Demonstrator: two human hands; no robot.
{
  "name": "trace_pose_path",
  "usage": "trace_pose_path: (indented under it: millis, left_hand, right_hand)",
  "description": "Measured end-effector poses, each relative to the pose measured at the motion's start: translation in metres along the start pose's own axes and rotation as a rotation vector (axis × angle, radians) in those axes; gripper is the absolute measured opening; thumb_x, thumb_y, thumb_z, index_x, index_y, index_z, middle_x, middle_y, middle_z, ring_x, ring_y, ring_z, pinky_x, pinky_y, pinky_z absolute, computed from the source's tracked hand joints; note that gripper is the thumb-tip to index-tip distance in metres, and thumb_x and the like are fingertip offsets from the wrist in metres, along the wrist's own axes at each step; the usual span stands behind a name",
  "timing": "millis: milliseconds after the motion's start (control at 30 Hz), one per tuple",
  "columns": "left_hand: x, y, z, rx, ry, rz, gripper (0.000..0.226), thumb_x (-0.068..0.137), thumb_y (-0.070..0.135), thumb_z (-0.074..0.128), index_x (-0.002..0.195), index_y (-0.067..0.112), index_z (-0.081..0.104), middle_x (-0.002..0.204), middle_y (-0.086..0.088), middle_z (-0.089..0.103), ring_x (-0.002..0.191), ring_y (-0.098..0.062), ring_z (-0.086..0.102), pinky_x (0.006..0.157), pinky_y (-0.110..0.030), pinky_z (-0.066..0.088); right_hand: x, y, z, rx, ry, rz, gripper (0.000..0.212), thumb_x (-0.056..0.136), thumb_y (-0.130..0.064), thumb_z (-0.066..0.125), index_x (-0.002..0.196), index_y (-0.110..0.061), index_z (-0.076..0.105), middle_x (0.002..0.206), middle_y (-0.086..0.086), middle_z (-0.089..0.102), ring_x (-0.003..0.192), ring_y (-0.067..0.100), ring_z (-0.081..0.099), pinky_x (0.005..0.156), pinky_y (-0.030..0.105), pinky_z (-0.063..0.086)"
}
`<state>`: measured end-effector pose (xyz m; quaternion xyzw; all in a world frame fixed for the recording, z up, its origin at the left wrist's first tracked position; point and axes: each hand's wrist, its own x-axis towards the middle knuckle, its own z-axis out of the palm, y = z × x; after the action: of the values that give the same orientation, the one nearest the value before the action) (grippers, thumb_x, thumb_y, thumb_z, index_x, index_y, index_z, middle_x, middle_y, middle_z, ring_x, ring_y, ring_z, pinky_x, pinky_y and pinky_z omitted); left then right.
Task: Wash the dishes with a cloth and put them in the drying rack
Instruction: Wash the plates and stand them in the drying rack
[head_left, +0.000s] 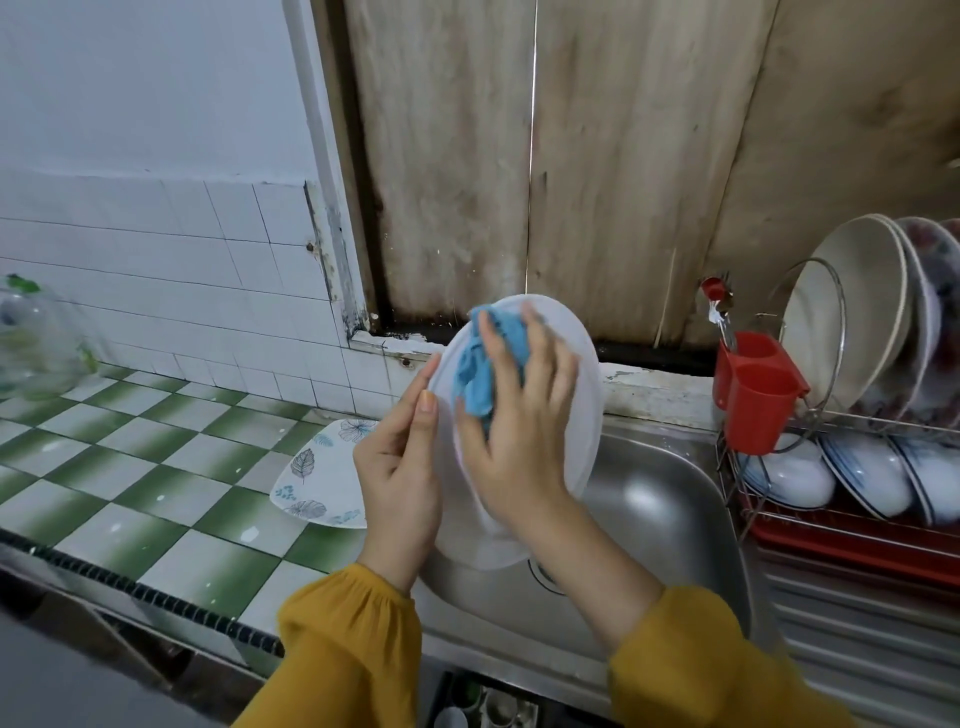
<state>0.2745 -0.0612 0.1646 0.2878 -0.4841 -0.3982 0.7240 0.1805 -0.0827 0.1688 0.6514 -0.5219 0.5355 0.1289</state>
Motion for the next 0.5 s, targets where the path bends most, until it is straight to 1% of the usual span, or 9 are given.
trace_pose_path:
  millis: [67, 100, 167, 200, 267, 333, 433, 467, 500]
  left_hand:
    - [0.005, 0.003, -0.001, -0.062, 0.022, -0.037, 0.025, 0.094, 0.018, 0.057, 0.116, 0.021, 0.069, 0.122, 0.000, 0.068, 0.122, -0.022, 0.059, 0.101, -0.035, 0.049]
    - [0.008, 0.006, -0.003, -0.098, 0.045, -0.050, 0.025, 0.094, 0.018, 0.056, 0.116, 0.018, 0.068, 0.121, 0.001, 0.069, 0.120, -0.020, 0.060, 0.097, -0.032, 0.051]
    - [0.015, 0.012, -0.007, -0.128, 0.107, -0.039, 0.025, 0.097, 0.014, 0.050, 0.115, 0.018, 0.066, 0.117, 0.008, 0.070, 0.114, -0.011, 0.063, 0.090, -0.022, 0.052]
    - [0.018, 0.016, -0.010, -0.121, 0.136, -0.030, 0.025, 0.098, 0.012, 0.048, 0.115, 0.020, 0.065, 0.113, 0.013, 0.071, 0.111, -0.007, 0.063, 0.088, -0.018, 0.051]
    - [0.023, 0.021, -0.016, -0.131, 0.167, -0.030, 0.025, 0.099, 0.012, 0.048, 0.114, 0.022, 0.065, 0.112, 0.016, 0.070, 0.108, -0.004, 0.064, 0.086, -0.017, 0.051]
    - [0.025, 0.022, -0.021, -0.151, 0.184, -0.064, 0.025, 0.100, 0.014, 0.047, 0.116, 0.023, 0.065, 0.120, 0.010, 0.068, 0.112, -0.011, 0.063, 0.089, -0.022, 0.054]
    - [0.025, 0.023, -0.027, -0.136, 0.134, -0.084, 0.024, 0.098, 0.021, 0.053, 0.109, 0.030, 0.073, 0.128, 0.002, 0.065, 0.116, -0.018, 0.062, 0.091, -0.027, 0.054]
    - [0.024, 0.024, -0.028, -0.111, 0.098, -0.081, 0.023, 0.095, 0.024, 0.057, 0.105, 0.034, 0.075, 0.129, 0.002, 0.065, 0.119, -0.019, 0.060, 0.094, -0.029, 0.053]
    - [0.023, 0.026, -0.029, -0.074, 0.063, -0.071, 0.023, 0.093, 0.026, 0.058, 0.103, 0.038, 0.075, 0.128, 0.005, 0.065, 0.121, -0.019, 0.059, 0.097, -0.030, 0.052]
  right_hand:
    - [-0.027, -0.003, 0.005, -0.082, -0.051, -0.164, 0.063, 0.088, -0.043, 0.043, 0.147, -0.022, 0.039, 0.155, 0.015, 0.027, 0.139, 0.039, 0.026, 0.112, 0.064, 0.018]
    - [-0.041, 0.000, 0.009, -0.126, -0.069, -0.234, 0.064, 0.089, -0.047, 0.044, 0.148, -0.023, 0.035, 0.156, 0.014, 0.024, 0.140, 0.038, 0.024, 0.114, 0.063, 0.016]
    - [-0.067, 0.019, 0.018, -0.195, -0.083, -0.352, 0.063, 0.094, -0.050, 0.043, 0.150, -0.027, 0.028, 0.157, 0.010, 0.018, 0.141, 0.036, 0.021, 0.113, 0.063, 0.018]
    - [-0.077, 0.032, 0.022, -0.198, -0.081, -0.370, 0.060, 0.097, -0.051, 0.038, 0.151, -0.029, 0.025, 0.159, 0.007, 0.014, 0.142, 0.035, 0.020, 0.111, 0.064, 0.020]
    - [-0.088, 0.058, 0.027, -0.126, -0.057, -0.304, 0.059, 0.099, -0.051, 0.031, 0.154, -0.033, 0.016, 0.163, 0.000, 0.005, 0.144, 0.033, 0.015, 0.112, 0.062, 0.019]
    - [-0.090, 0.079, 0.027, 0.011, -0.016, -0.156, 0.059, 0.100, -0.052, 0.030, 0.155, -0.035, 0.013, 0.163, -0.002, 0.003, 0.145, 0.033, 0.013, 0.118, 0.055, 0.015]
    - [-0.070, 0.093, 0.020, 0.172, 0.010, 0.100, 0.057, 0.101, -0.054, 0.027, 0.154, -0.034, 0.017, 0.161, 0.001, 0.013, 0.146, 0.029, 0.010, 0.121, 0.034, 0.006]
    - [-0.060, 0.095, 0.017, 0.205, 0.024, 0.187, 0.057, 0.101, -0.053, 0.027, 0.154, -0.032, 0.021, 0.161, 0.001, 0.015, 0.147, 0.026, 0.008, 0.121, 0.029, 0.004]
    - [-0.049, 0.096, 0.015, 0.233, 0.035, 0.268, 0.057, 0.100, -0.052, 0.029, 0.152, -0.029, 0.025, 0.160, 0.001, 0.017, 0.146, 0.023, 0.007, 0.120, 0.029, 0.004]
